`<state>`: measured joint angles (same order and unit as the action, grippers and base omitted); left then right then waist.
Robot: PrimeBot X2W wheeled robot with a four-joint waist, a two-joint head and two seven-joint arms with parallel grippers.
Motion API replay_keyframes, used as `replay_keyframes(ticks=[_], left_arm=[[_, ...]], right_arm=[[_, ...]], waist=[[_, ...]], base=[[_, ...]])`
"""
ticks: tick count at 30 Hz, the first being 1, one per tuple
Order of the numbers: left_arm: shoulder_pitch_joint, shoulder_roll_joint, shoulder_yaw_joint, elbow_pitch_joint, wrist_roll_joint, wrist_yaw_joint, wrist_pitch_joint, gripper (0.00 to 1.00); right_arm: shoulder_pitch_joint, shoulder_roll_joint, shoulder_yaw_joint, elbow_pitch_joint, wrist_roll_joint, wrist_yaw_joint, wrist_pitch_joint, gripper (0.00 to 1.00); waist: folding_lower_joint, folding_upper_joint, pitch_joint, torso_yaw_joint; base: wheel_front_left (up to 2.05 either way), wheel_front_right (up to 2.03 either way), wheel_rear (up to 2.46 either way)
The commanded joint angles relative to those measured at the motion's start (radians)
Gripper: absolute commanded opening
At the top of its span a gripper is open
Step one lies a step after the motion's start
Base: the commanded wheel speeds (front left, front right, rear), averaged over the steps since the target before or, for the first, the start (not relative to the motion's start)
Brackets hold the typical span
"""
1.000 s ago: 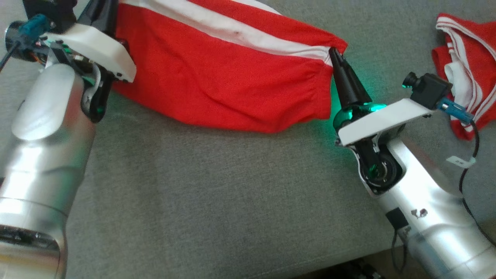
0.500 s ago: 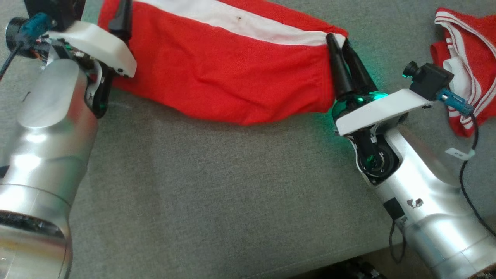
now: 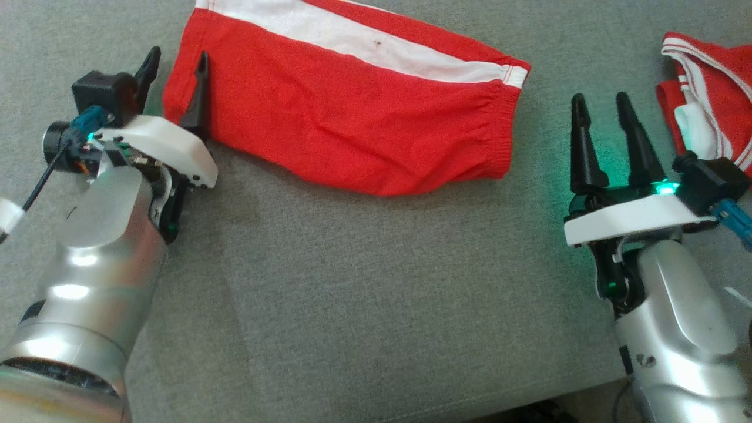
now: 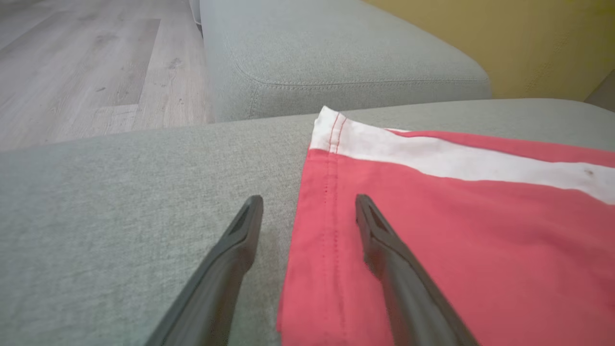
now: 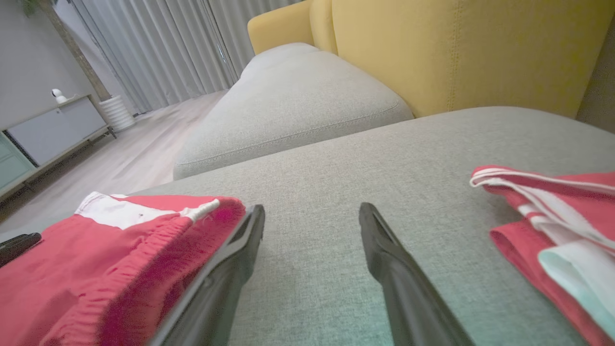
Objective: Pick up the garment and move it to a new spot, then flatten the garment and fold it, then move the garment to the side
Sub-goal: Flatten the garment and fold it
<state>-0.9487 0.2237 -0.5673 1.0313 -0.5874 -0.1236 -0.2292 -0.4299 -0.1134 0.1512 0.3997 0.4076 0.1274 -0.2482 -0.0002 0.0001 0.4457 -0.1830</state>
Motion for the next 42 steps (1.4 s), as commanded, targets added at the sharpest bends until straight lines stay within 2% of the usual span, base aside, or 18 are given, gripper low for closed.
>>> replay_keyframes(ticks=[1, 6, 14, 15, 16, 17, 18, 21, 28, 36, 42], left_arm=[[-0.013, 0.019, 0.013, 0.004, -0.009, -0.002, 0.014, 1.00], [-0.007, -0.015, -0.009, 0.038, -0.034, -0.005, 0.072, 1.00], [0.008, -0.049, -0.094, 0.079, -0.035, -0.007, 0.192, 1.00], [0.008, -0.052, -0.097, 0.088, -0.038, -0.007, 0.206, 0.95], [0.007, -0.054, -0.103, 0.097, -0.038, -0.007, 0.219, 0.55], [0.005, -0.055, -0.111, 0.102, -0.034, -0.007, 0.228, 0.37], [0.004, -0.057, -0.115, 0.106, -0.035, -0.007, 0.232, 0.00], [-0.001, -0.060, -0.127, 0.108, -0.034, -0.007, 0.227, 0.00], [0.018, -0.077, -0.112, 0.123, -0.045, 0.042, 0.144, 0.00], [0.197, -0.116, -0.070, 0.131, -0.108, 0.086, 0.047, 0.00], [0.323, -0.138, -0.036, 0.094, -0.150, 0.120, -0.008, 0.00]], right_arm=[[0.012, 0.014, -0.002, -0.044, -0.032, 0.003, -0.013, 1.00], [0.045, 0.043, -0.045, -0.074, -0.111, 0.003, -0.013, 1.00], [0.065, 0.058, -0.062, -0.066, -0.123, 0.003, -0.013, 1.00], [0.067, 0.059, -0.063, -0.064, -0.125, 0.003, -0.013, 1.00], [0.068, 0.059, -0.063, -0.061, -0.126, 0.003, -0.013, 1.00], [0.069, 0.060, -0.064, -0.059, -0.128, 0.003, -0.013, 1.00], [0.070, 0.060, -0.064, -0.058, -0.129, 0.003, -0.013, 1.00], [0.071, 0.061, -0.063, -0.051, -0.132, 0.003, -0.013, 1.00], [0.102, 0.063, -0.079, -0.028, -0.137, 0.003, -0.014, 1.00], [0.189, 0.063, -0.090, 0.008, -0.135, 0.003, -0.014, 1.00], [0.239, 0.063, -0.094, 0.027, -0.146, 0.003, -0.014, 1.00]], waist=[[0.0002, -0.0001, 0.003, 0.002], [0.0002, -0.0001, 0.009, 0.001], [0.0002, -0.0001, 0.002, 0.002], [0.0002, -0.0001, 0.000, 0.002], [0.0002, -0.0001, -0.003, 0.002], [0.0002, -0.0001, -0.005, 0.003], [0.0002, -0.0001, -0.007, 0.004], [0.0002, -0.0001, -0.019, 0.010], [0.0002, -0.0001, -0.100, 0.056], [0.0002, -0.0001, -0.242, 0.144], [0.0002, -0.0001, -0.292, 0.186]], base=[[0.00, 0.00, 0.00], [0.00, 0.00, 0.00], [0.00, 0.00, 0.00], [0.00, 0.00, 0.00], [0.00, 0.00, 0.00], [0.00, 0.00, 0.00], [0.00, 0.00, 0.00], [0.00, 0.00, 0.00], [0.00, 0.00, 0.00], [0.00, 0.00, 0.00], [0.00, 0.00, 0.00]])
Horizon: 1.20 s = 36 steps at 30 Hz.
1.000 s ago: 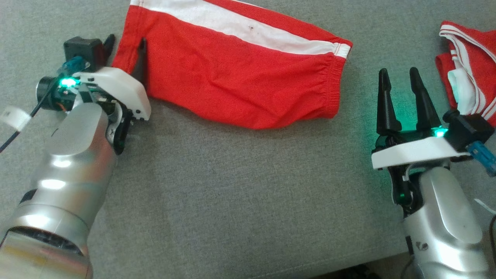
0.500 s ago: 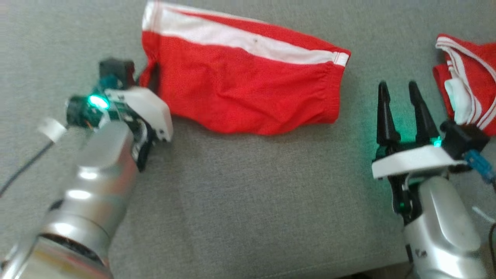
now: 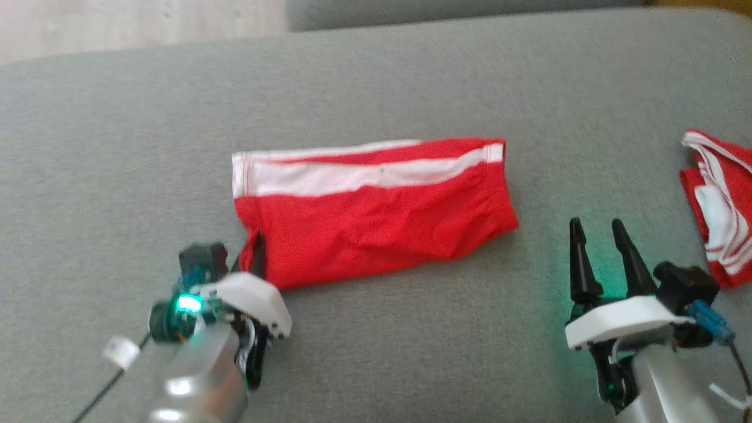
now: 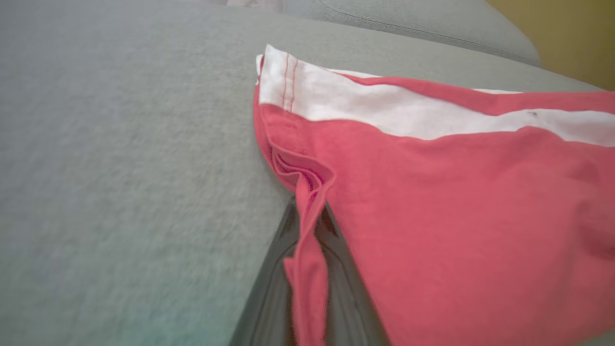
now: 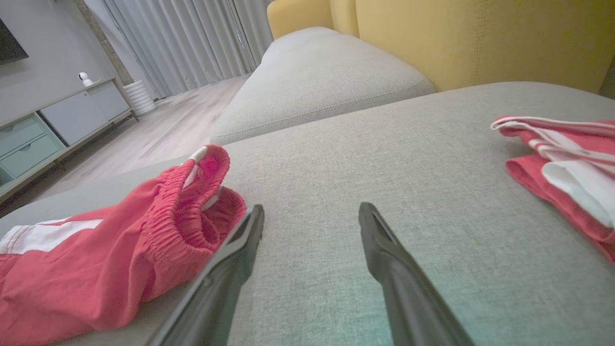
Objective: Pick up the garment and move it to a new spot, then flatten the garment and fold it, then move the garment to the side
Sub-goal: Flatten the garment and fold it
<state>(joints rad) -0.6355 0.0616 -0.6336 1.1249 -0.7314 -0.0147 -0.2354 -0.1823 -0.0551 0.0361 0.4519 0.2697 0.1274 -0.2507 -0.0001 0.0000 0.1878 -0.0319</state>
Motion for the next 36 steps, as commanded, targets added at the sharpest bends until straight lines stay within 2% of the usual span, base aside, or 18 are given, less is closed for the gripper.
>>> replay_keyframes(ticks=[1, 5, 6, 7, 8, 13, 17, 20, 22, 27, 29, 33, 34, 35, 36], left_arm=[[0.030, 0.022, 0.038, -0.010, -0.011, 0.020, -0.008, 0.00], [0.095, 0.015, 0.042, -0.064, -0.003, 0.055, -0.022, 0.00], [0.106, 0.013, 0.043, -0.082, 0.003, 0.067, -0.024, 0.15], [0.117, 0.012, 0.041, -0.100, 0.011, 0.078, -0.025, 0.72], [0.128, 0.011, 0.044, -0.120, 0.017, 0.090, -0.025, 1.00], [0.205, 0.016, 0.074, -0.281, 0.088, 0.153, -0.026, 1.00], [0.269, 0.019, 0.089, -0.399, 0.158, 0.174, -0.026, 1.00], [0.305, 0.017, 0.095, -0.465, 0.202, 0.172, -0.026, 1.00], [0.327, 0.013, 0.103, -0.505, 0.232, 0.167, -0.026, 1.00], [0.355, 0.009, 0.124, -0.538, 0.261, 0.155, -0.026, 1.00], [0.364, 0.008, 0.134, -0.545, 0.271, 0.151, -0.026, 1.00], [0.379, 0.005, 0.152, -0.554, 0.288, 0.143, -0.026, 1.00], [0.381, 0.004, 0.156, -0.556, 0.292, 0.142, -0.026, 1.00], [0.384, 0.003, 0.159, -0.558, 0.296, 0.140, -0.026, 1.00], [0.386, 0.002, 0.162, -0.560, 0.300, 0.138, -0.026, 1.00]], right_arm=[[-0.001, 0.005, 0.020, -0.022, -0.011, 0.003, -0.011, 1.00], [0.018, 0.005, 0.029, -0.014, -0.023, 0.003, -0.011, 1.00], [0.018, 0.005, 0.035, -0.015, -0.025, 0.003, -0.011, 1.00], [0.016, 0.005, 0.042, -0.018, -0.022, 0.003, -0.011, 1.00], [0.010, 0.005, 0.054, -0.022, -0.021, 0.003, -0.011, 1.00], [-0.061, 0.005, 0.140, -0.027, 0.023, 0.003, -0.011, 1.00], [-0.135, 0.005, 0.171, 0.030, 0.041, 0.003, 0.003, 1.00], [-0.173, 0.005, 0.142, 0.125, 0.003, 0.003, 0.022, 1.00], [-0.190, 0.005, 0.074, 0.228, -0.051, 0.003, 0.033, 1.00], [-0.178, 0.005, -0.004, 0.326, -0.087, 0.003, 0.020, 1.00], [-0.165, 0.005, -0.014, 0.348, -0.081, 0.003, 0.013, 1.00], [-0.139, 0.005, 0.043, 0.382, -0.022, 0.003, 0.012, 1.00], [-0.134, 0.005, 0.058, 0.385, -0.005, 0.003, 0.013, 0.47], [-0.130, 0.005, 0.074, 0.386, 0.014, 0.003, 0.013, 0.00], [-0.128, 0.005, 0.078, 0.388, 0.029, 0.003, 0.012, 0.00]], waist=[[0.0001, 0.0000, -0.041, 0.041], [0.0001, 0.0000, -0.059, 0.066], [0.0001, 0.0000, -0.061, 0.072], [0.0001, 0.0000, -0.062, 0.079], [0.0001, 0.0000, -0.063, 0.087], [0.0001, 0.0000, -0.061, 0.126], [0.0001, 0.0000, -0.049, 0.169], [0.0001, 0.0000, -0.039, 0.206], [0.0001, 0.0000, -0.025, 0.241], [0.0001, 0.0000, -0.010, 0.263], [0.0001, 0.0000, -0.008, 0.264], [0.0001, 0.0000, -0.007, 0.260], [0.0001, 0.0000, -0.007, 0.258], [0.0001, 0.0000, -0.006, 0.257], [0.0001, 0.0000, -0.005, 0.256]], base=[[0.00, 0.00, 0.00], [0.00, 0.00, 0.00], [0.00, 0.00, 0.00], [0.00, 0.00, 0.00], [0.00, 0.00, 0.00], [0.00, 0.00, 0.00], [0.00, 0.00, 0.00], [0.00, 0.00, 0.00], [0.00, 0.00, 0.00], [0.00, 0.00, 0.00], [0.00, 0.00, 0.00], [0.00, 0.00, 0.00], [0.00, 0.00, 0.00], [0.00, 0.00, 0.00], [0.00, 0.00, 0.00]])
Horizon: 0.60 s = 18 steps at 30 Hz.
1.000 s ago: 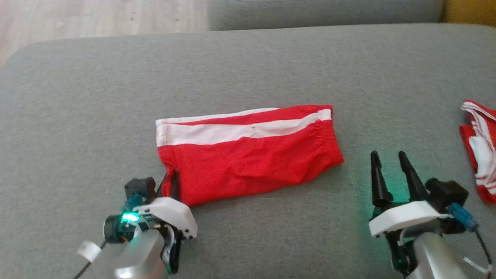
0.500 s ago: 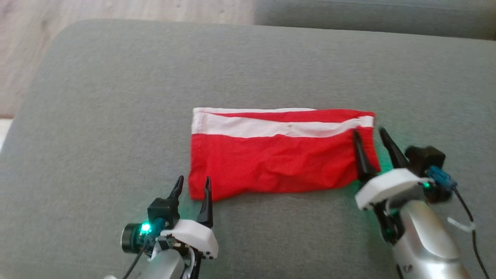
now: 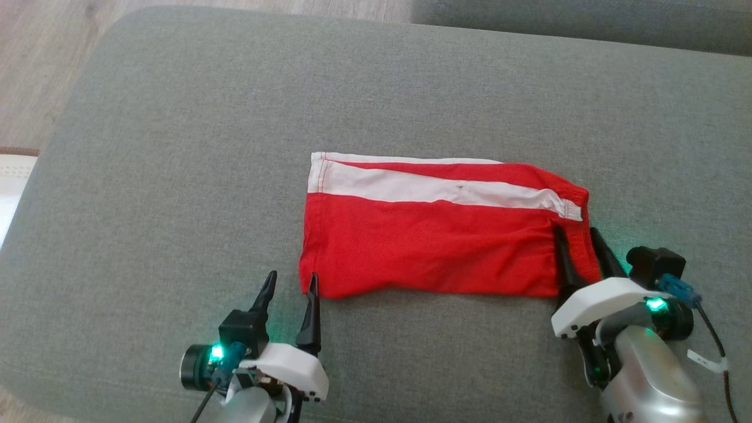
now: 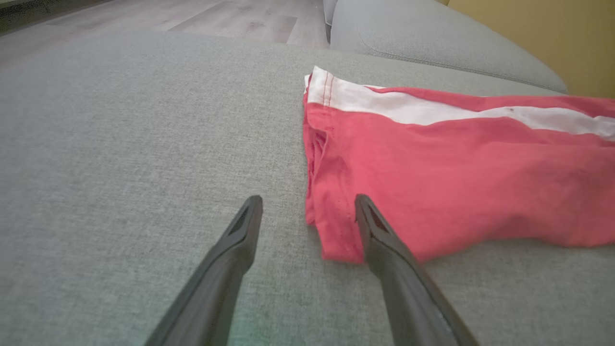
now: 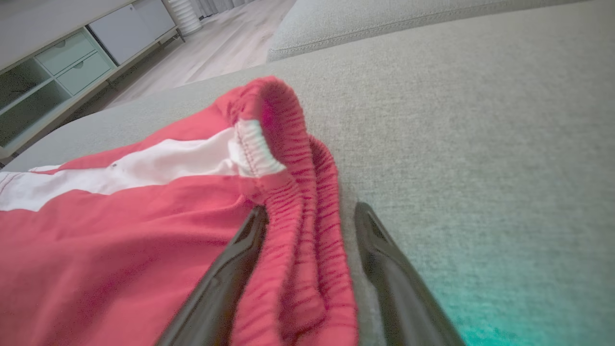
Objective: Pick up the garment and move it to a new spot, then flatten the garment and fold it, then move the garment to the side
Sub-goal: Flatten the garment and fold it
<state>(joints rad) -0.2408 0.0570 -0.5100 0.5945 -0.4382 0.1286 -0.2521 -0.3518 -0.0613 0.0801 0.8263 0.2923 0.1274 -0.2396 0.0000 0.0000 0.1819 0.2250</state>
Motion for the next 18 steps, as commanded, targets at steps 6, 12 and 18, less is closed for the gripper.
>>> replay_keyframes(ticks=[6, 12, 18], left_arm=[[-0.004, 0.001, 0.059, -0.031, 0.024, -0.015, -0.010, 1.00], [0.014, -0.001, 0.079, -0.030, 0.036, -0.020, -0.010, 1.00], [0.046, -0.003, 0.084, -0.019, 0.043, -0.036, -0.010, 1.00]], right_arm=[[0.039, 0.002, -0.011, 0.018, 0.044, 0.003, -0.011, 0.00], [0.036, -0.046, -0.063, 0.002, 0.072, 0.003, -0.017, 0.00], [0.031, -0.129, -0.124, -0.043, 0.102, 0.003, -0.017, 0.00]], waist=[[0.0000, 0.0000, -0.004, -0.005], [0.0000, 0.0000, -0.020, -0.018], [0.0000, 0.0000, -0.049, -0.036]], base=[[0.00, 0.00, 0.00], [0.00, 0.00, 0.00], [0.00, 0.00, 0.00]])
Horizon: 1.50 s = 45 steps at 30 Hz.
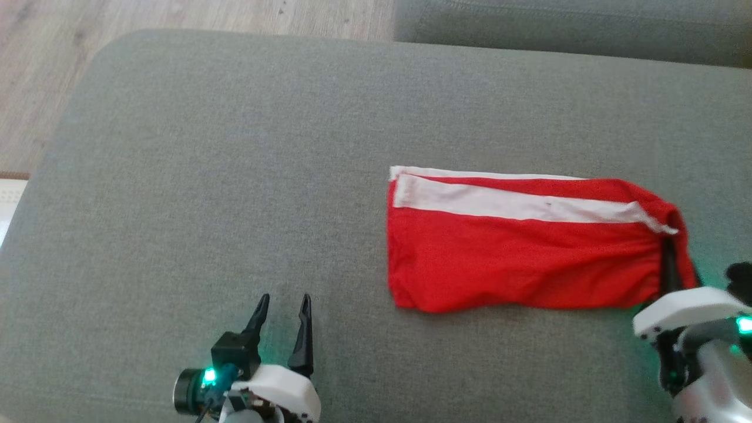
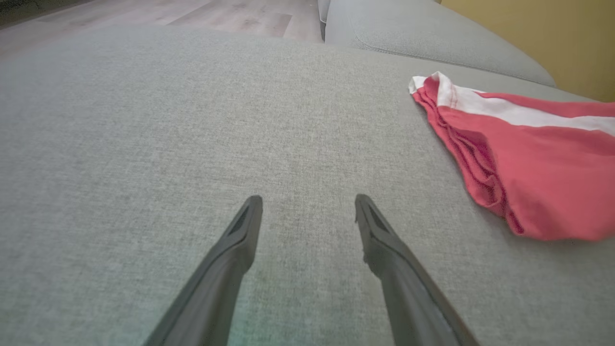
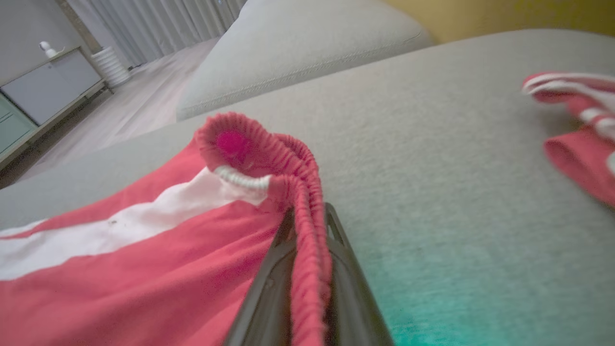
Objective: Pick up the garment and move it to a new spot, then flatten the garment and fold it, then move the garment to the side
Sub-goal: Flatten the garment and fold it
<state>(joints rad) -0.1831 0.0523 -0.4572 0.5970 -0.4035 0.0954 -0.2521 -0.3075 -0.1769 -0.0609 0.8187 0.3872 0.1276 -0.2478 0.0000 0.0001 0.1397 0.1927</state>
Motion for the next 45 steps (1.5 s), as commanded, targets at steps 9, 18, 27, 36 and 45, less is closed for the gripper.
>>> replay_keyframes(ticks=[9, 18, 27, 36, 45], left_arm=[[0.019, -0.001, 0.010, 0.005, -0.001, -0.023, -0.010, 1.00], [0.015, -0.002, -0.025, 0.008, -0.019, -0.017, -0.010, 1.00], [0.009, -0.002, -0.045, 0.009, -0.023, -0.014, -0.010, 1.00], [0.016, -0.002, -0.019, -0.003, -0.012, -0.009, -0.010, 1.00], [0.029, 0.002, 0.050, -0.103, 0.070, 0.002, -0.010, 1.00]], right_arm=[[0.028, 0.077, 0.109, -0.292, 0.205, 0.003, 0.193, 0.00], [0.078, 0.125, 0.215, -0.467, 0.241, 0.003, 0.319, 0.00], [0.038, 0.126, 0.314, -0.361, 0.287, 0.003, 0.237, 1.00], [0.020, 0.127, 0.399, -0.343, 0.293, 0.003, 0.084, 1.00], [0.077, 0.123, 0.124, -0.324, -0.053, 0.003, -0.013, 1.00]], waist=[[0.0000, -0.0001, -0.044, 0.020], [0.0000, -0.0001, -0.043, 0.151], [0.0000, -0.0001, -0.036, 0.248], [0.0000, -0.0001, -0.054, 0.189], [0.0000, -0.0001, -0.089, 0.065]], base=[[0.00, 0.00, 0.00], [0.00, 0.00, 0.00], [0.00, 0.00, 0.00], [0.00, 0.00, 0.00], [0.00, 0.00, 0.00]])
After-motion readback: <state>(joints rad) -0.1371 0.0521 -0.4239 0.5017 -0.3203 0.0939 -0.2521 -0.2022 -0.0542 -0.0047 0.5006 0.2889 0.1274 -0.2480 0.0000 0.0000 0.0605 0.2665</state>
